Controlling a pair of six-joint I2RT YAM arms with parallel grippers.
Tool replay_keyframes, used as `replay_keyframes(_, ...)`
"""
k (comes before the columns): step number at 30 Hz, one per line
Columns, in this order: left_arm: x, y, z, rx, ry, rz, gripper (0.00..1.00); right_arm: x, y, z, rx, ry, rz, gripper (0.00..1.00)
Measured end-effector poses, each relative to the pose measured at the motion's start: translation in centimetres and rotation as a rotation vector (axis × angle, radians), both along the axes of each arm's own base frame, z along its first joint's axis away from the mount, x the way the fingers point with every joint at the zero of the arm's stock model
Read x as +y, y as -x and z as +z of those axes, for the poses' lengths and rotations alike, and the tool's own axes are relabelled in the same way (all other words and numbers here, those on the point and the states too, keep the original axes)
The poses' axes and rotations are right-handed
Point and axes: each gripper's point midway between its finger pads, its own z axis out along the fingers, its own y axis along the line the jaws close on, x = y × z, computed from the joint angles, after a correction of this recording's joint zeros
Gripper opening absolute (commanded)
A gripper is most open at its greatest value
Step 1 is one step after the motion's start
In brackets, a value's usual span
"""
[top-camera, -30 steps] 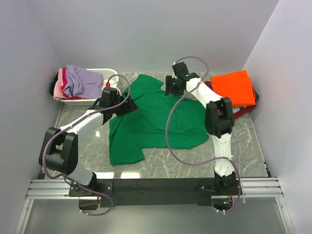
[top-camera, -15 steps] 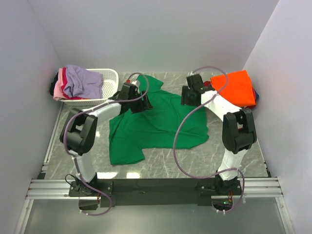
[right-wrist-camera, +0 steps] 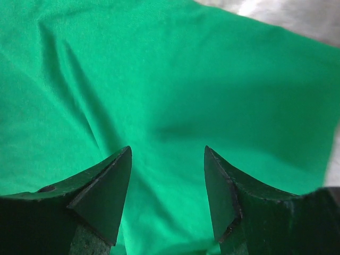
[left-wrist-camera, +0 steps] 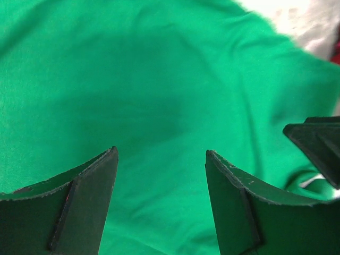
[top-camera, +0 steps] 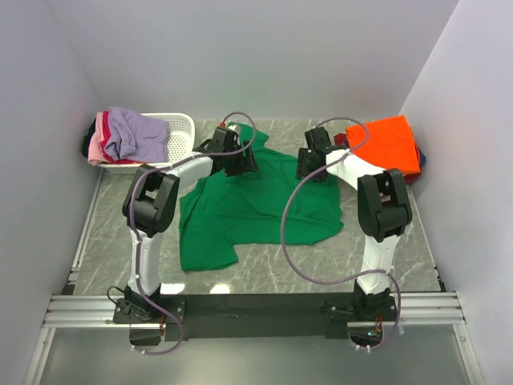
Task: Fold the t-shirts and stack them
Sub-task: Flatten the tshirt out
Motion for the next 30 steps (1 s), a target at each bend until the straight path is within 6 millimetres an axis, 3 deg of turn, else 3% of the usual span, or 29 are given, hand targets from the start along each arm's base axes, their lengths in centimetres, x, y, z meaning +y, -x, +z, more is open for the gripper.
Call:
replay_keyframes(4, 0.7, 0.1, -1.8, 0.047, -0.009, 0.005, 0.72, 0.7, -0.8, -1.3, 0.032, -0.013, 0.011, 0.64)
replay_keyframes(8, 1.8, -0.5, -2.6, 0.072, 0.004, 0.018, 0.72, 1.3, -2.3, -1.4, 0.035, -0.024, 0.018, 0.64)
replay_keyframes(20, 5.0, -3.3, -2.4, 0.08, 0.064, 0.075, 0.72, 4.1, -6.9, -2.0, 0.04, -0.083, 0.053, 0.64)
replay_keyframes(30, 5.2, -5.8, -2.2, 0.061, 0.099, 0.082, 0.72, 6.8, -9.9, -1.9, 0.031, -0.131, 0.091, 0.64)
